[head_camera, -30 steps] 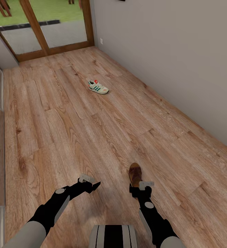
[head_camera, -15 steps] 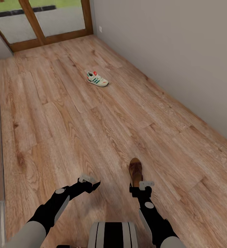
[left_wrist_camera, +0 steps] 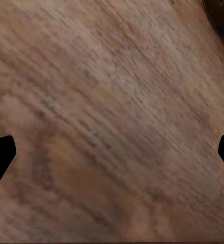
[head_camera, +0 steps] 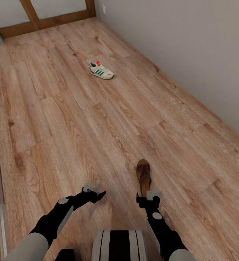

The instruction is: Pick up the two gym shoes and the two sandals from the corridor floor and place them onto the hallstand (shoe rack) in the corridor, making sure they are on the rack and not on the floor. Arrange them so the two gym shoes are next to each other and the two sandals are next to each other.

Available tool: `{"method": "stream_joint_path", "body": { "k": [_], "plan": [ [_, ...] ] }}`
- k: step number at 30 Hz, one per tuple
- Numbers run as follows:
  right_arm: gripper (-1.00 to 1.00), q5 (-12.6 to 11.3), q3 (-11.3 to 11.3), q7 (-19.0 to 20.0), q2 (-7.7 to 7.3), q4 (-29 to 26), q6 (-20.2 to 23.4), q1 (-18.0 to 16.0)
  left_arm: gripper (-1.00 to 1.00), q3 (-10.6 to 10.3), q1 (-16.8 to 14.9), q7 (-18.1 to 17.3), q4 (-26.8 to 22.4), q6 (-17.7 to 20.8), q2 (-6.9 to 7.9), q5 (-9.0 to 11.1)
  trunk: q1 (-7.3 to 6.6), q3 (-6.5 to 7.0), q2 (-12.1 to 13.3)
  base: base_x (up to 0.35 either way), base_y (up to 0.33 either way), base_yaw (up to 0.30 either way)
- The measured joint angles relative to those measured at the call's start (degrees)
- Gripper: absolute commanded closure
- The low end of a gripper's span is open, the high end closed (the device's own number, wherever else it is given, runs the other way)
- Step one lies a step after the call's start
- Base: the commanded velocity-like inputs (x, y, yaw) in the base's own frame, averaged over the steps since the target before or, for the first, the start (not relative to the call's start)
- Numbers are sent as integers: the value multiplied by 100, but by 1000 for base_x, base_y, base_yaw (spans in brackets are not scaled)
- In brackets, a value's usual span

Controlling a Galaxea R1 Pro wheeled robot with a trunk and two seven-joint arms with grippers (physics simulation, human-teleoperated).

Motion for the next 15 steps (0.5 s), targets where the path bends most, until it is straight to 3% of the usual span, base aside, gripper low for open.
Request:
{"method": "stream_joint_path", "body": {
  "k": [11, 15],
  "plan": [
    [-100, 0, 0, 0, 0, 0, 0, 0, -100, -8, 0, 1, 0, 0, 0, 0, 28, -342, -15, 0, 0, 0],
    [-100, 1, 0, 0, 0, 0, 0, 0, -100, -10, 0, -3, -4, 0, 0, 3, 28, -352, -15, 0, 0, 0]
  ]
}}
